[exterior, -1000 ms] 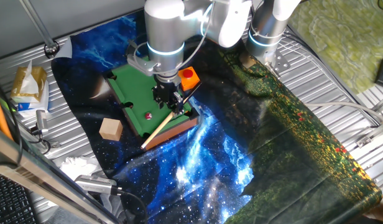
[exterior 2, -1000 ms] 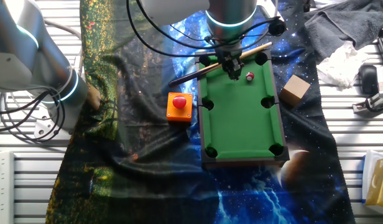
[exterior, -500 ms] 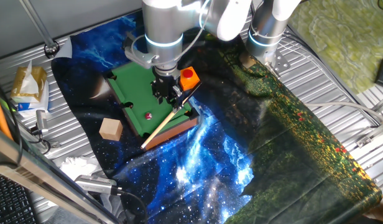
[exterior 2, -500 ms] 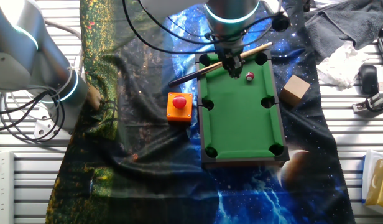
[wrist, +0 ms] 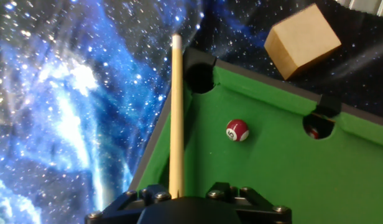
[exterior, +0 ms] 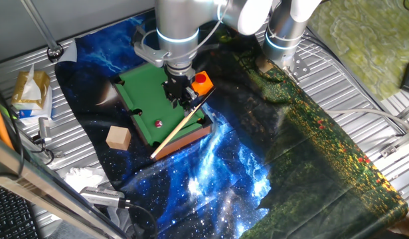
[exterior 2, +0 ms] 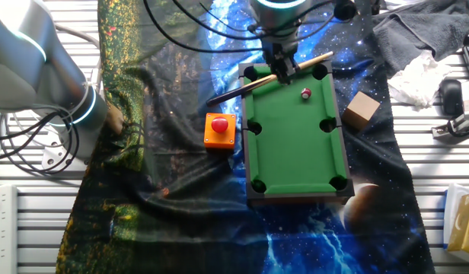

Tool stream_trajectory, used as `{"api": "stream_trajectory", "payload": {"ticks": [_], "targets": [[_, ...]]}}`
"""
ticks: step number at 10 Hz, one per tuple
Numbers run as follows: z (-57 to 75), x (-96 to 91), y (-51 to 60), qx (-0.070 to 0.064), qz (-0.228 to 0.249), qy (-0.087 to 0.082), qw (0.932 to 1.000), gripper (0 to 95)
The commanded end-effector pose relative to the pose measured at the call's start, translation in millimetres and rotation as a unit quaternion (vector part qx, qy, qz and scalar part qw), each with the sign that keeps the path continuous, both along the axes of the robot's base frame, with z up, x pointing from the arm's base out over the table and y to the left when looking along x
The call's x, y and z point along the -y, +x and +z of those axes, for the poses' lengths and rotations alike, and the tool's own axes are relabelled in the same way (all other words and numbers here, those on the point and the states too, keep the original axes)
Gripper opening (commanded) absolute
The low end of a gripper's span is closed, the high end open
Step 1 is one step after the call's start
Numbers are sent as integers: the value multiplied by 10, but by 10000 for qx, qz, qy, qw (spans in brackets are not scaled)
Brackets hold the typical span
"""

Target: Hit the pool ball

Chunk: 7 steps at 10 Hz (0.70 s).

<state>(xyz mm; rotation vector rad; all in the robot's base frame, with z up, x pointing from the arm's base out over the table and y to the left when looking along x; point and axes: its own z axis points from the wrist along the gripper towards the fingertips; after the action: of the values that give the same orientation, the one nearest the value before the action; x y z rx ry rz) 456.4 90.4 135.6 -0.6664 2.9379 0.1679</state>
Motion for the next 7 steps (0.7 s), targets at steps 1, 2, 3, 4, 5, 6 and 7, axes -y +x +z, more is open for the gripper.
{"api": "stream_trajectory", "payload": {"ticks": [1,2,3,4,5,6,7], "targets": [[66,-4,-18,-86,-123,-77,9999,0],[72,-5,-20,-93,-112,-121,9998,0],[73,-6,-21,-88,-125,-125,9998,0],[73,-6,-21,-80,-130,-129,9998,0],[73,-6,-21,-80,-130,-129,9998,0],[73,-6,-21,-90,-65,-141,9998,0],[73,-6,-22,-91,-9,-139,9999,0]]}}
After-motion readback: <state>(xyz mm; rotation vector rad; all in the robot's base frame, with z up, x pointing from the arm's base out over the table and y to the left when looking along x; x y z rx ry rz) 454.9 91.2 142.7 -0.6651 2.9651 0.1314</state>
